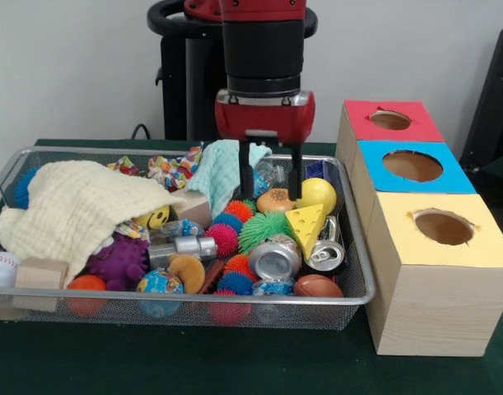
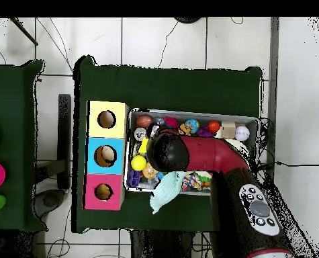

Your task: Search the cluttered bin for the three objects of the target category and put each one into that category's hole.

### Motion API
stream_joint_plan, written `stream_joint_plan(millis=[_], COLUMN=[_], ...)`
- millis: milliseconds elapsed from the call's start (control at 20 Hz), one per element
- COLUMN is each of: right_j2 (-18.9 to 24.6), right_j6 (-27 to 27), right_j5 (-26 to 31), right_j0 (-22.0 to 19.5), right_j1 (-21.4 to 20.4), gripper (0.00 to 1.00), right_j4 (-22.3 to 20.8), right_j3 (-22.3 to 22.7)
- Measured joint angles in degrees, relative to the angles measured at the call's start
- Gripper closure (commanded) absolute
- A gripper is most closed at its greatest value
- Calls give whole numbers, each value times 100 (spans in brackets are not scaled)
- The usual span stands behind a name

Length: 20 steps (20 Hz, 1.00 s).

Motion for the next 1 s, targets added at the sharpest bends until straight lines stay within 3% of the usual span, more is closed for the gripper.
stream_joint_plan(millis=[350, 1000], right_j2=[630, 1129], right_j6=[-390, -422], right_j5=[369, 438], right_j0=[-203, -295], right_j1=[261, 459], gripper=[0, 0], right_j4=[-435, -972], right_j3=[-459, -930])
